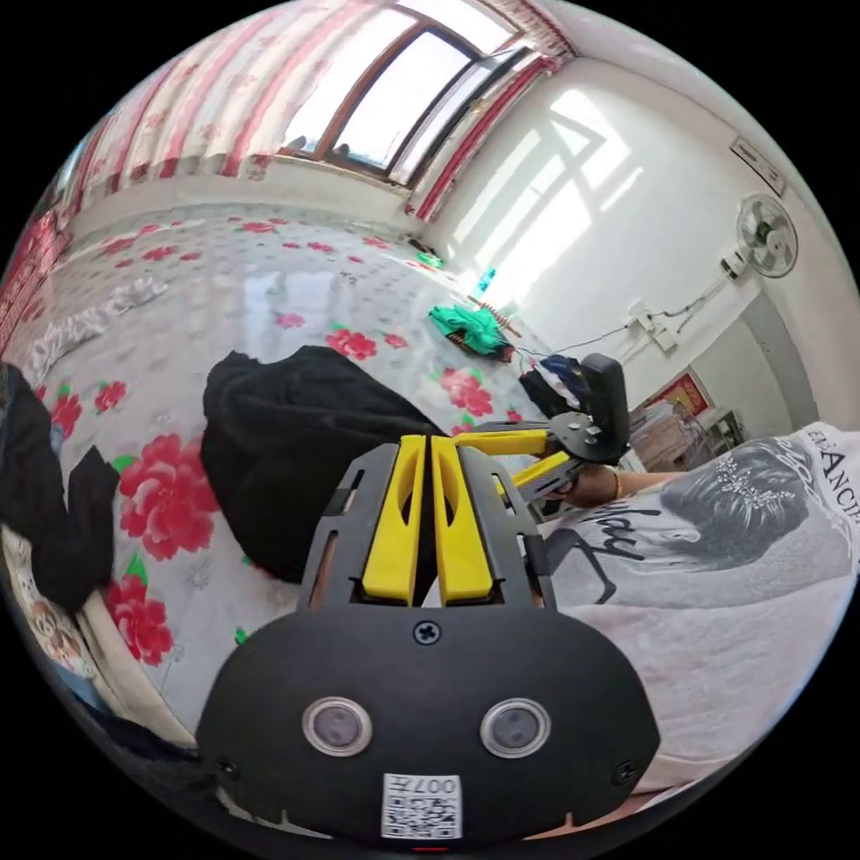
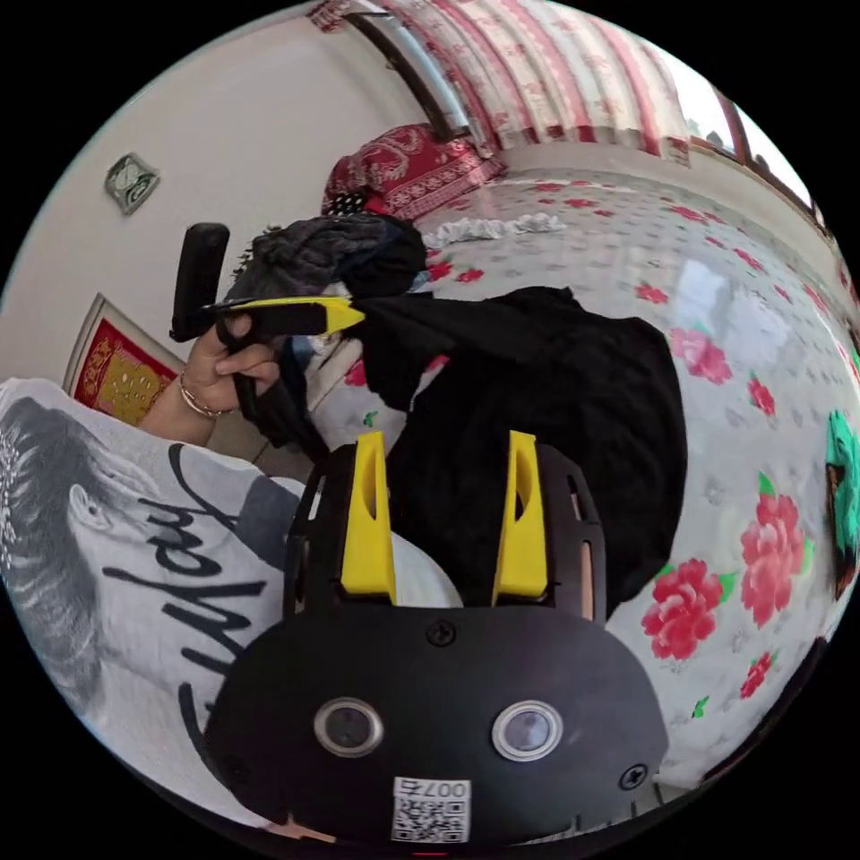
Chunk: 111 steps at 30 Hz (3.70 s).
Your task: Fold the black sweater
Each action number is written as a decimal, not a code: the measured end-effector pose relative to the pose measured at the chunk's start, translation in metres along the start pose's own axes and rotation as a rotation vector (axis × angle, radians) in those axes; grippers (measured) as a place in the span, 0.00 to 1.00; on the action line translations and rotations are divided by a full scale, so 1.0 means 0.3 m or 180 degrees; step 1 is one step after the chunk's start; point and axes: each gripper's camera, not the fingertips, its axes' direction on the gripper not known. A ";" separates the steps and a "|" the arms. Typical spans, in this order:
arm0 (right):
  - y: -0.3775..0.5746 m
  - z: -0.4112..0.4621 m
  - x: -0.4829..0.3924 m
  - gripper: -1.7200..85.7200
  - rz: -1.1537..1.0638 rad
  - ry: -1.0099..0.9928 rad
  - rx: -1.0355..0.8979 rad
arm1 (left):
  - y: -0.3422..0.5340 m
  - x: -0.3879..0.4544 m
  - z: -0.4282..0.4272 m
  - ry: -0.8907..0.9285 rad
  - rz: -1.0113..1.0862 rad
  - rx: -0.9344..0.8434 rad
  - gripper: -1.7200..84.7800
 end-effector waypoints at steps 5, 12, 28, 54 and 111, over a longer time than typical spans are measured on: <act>-0.135 0.015 0.012 0.10 0.0143 0.0550 0.0027 | -0.016 0.041 -0.001 -0.0514 0.0215 0.0001 0.01; -0.006 -0.618 0.324 0.07 0.1297 0.2096 0.1631 | 0.227 -0.213 -0.085 -0.1060 -0.0598 -0.0341 0.01; 0.408 -0.162 0.246 0.10 0.0878 0.1071 -0.0034 | 0.296 -0.277 0.317 -0.0512 -0.0999 -0.1102 0.01; 0.709 -0.515 0.654 0.03 0.1824 0.0955 0.0783 | 0.355 -0.107 0.623 -0.0645 -0.1214 -0.1306 0.02; 0.510 -0.614 0.195 0.02 0.1914 0.1229 0.1387 | 0.299 0.073 0.786 0.0162 0.0203 -0.1060 0.19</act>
